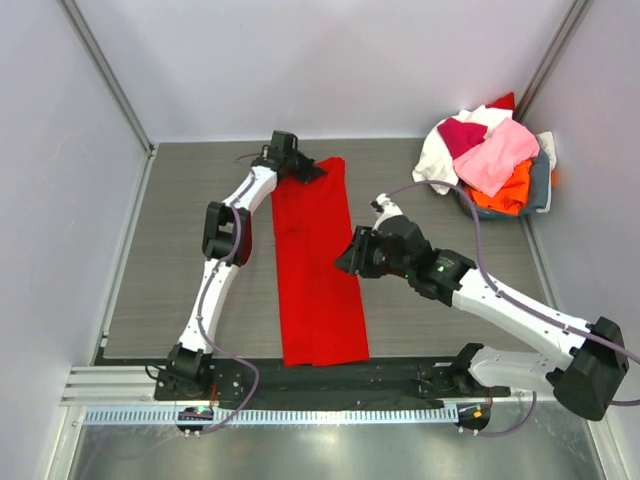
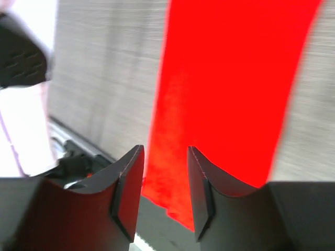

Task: Fold and stack the t-shirts
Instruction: Fold the tshirt

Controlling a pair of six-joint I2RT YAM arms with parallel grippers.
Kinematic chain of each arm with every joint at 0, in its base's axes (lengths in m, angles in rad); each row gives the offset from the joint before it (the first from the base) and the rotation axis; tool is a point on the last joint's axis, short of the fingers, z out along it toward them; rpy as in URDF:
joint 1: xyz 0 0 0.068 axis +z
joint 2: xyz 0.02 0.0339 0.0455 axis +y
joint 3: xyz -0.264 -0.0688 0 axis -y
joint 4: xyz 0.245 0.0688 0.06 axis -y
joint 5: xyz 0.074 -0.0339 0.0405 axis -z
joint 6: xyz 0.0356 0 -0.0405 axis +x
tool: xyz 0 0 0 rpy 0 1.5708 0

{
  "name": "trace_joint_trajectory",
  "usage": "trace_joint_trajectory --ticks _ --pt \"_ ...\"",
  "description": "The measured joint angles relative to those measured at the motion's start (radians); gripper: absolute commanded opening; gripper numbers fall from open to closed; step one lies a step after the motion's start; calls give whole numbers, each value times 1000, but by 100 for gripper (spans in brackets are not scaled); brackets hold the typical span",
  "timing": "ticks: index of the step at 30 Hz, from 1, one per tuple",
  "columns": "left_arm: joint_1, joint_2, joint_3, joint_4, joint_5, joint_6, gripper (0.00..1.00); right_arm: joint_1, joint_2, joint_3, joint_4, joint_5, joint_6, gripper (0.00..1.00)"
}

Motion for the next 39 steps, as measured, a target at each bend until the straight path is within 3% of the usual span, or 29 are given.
trace_joint_trajectory --ticks 1,2,5,9,12,16,21,29,33,39 --pt "0 -9 -10 8 2 7 8 -31 -6 -5 -9 -6 -15 46" --pt "0 -23 -28 7 2 17 26 -59 -5 -6 -19 -18 -33 47" --pt "2 -98 -84 -37 13 87 43 -137 22 -6 -38 -60 -68 53" --pt "8 -240 -122 -109 50 181 52 -190 98 40 -68 -91 -105 55" --pt "21 -435 -233 -150 71 259 61 -223 188 124 -72 -116 -125 55" --pt "34 -709 -405 -229 31 377 65 -291 303 230 -62 -159 -140 57" --pt "39 -1044 -770 -282 -55 484 67 -379 467 367 -58 -211 -158 61" --pt "20 -1337 -1320 -267 -74 506 68 -455 761 612 -37 -289 -172 61" --pt "6 -1531 -1479 -281 -85 510 72 -480 918 723 -29 -332 -174 57" --pt "6 -1740 -1563 -266 -108 521 73 -509 1109 872 -29 -368 -175 56"
